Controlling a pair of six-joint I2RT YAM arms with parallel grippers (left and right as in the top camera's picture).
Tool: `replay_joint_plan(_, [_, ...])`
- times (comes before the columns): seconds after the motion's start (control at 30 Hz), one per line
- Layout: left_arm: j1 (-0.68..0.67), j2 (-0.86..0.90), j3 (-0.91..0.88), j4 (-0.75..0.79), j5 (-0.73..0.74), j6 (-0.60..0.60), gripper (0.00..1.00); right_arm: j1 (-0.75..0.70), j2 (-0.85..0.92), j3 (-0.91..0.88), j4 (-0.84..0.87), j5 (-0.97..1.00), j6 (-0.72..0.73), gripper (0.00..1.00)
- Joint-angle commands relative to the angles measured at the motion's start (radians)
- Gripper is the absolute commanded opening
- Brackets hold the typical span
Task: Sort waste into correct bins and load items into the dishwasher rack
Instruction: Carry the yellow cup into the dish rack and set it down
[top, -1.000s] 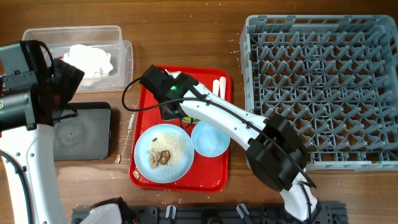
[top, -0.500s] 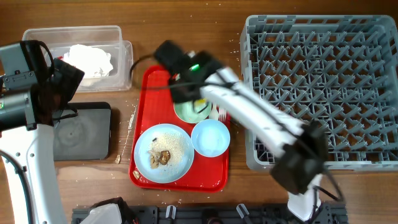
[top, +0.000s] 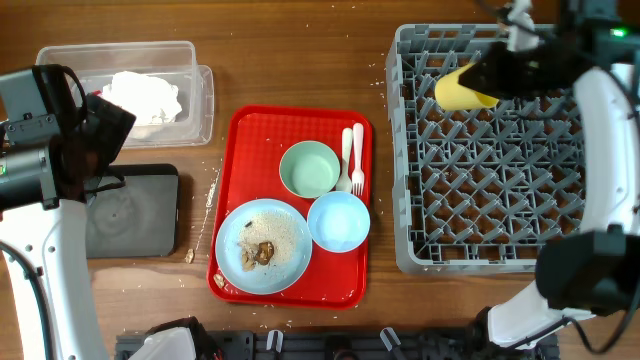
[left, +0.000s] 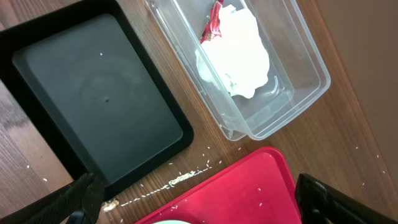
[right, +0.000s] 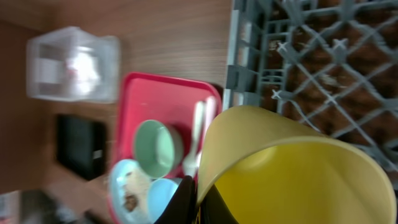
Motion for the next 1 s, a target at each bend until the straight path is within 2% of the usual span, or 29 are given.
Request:
replay_joint_plan(0.0, [0.006,-0.002,0.003,0.002,-0.009,-0.002,1.0,-0.114,0.072,-0.082,-0.002,-0.421,-0.218,0.04])
replay_joint_plan(0.23, [0.006,-0.002,0.003,0.002,-0.009,-0.002,1.0,-0.171,0.194,-0.209,-0.013,-0.472,-0.241,0.04])
replay_joint_plan(0.4, [0.006,-0.002,0.003,0.002,-0.009,-0.002,1.0,-0.196,0.219,-0.264,-0.016,-0.363,-0.234,0.04])
replay_joint_plan(0.6, [0.006,-0.002,0.003,0.002,-0.009,-0.002,1.0,-0.283,0.219,-0.268,-0.055,-0.333,-0.22,0.06])
replay_joint_plan(0.77, [0.006,-0.002,0.003,0.002,-0.009,-0.002,1.0,-0.286,0.219,-0.268,-0.087,-0.321,-0.263,0.06])
replay_joint_plan(0.87, [0.006,-0.002,0.003,0.002,-0.009,-0.002,1.0,-0.285,0.219,-0.268,-0.107,-0.383,-0.27,0.05])
replay_joint_plan(0.97, [0.006,-0.002,0.003,0.002,-0.009,-0.002,1.0,-0.276,0.219,-0.268,-0.154,-0.422,-0.351,0.05])
